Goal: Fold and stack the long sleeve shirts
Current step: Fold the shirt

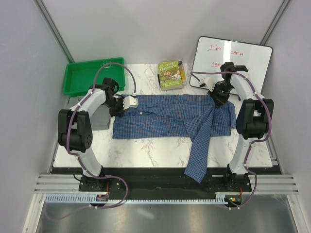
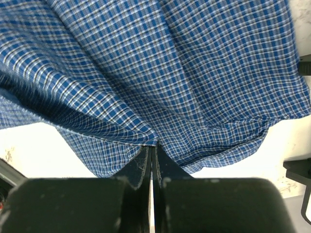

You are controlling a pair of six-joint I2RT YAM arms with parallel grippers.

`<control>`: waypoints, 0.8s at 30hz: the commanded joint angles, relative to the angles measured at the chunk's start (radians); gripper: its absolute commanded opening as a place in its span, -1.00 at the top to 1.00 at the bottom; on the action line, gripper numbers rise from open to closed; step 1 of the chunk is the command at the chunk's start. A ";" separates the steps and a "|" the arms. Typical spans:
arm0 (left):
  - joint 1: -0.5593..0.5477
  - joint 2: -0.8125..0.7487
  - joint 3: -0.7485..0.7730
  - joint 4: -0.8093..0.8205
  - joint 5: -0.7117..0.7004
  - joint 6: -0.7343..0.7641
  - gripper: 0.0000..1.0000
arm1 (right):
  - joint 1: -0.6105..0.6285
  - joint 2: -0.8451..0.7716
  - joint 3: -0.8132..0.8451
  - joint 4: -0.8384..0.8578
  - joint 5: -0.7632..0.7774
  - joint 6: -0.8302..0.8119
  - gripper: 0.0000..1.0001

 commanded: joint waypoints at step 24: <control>0.041 -0.036 -0.170 0.119 -0.052 -0.187 0.96 | -0.189 -0.145 -0.222 -0.138 -0.119 0.128 -0.19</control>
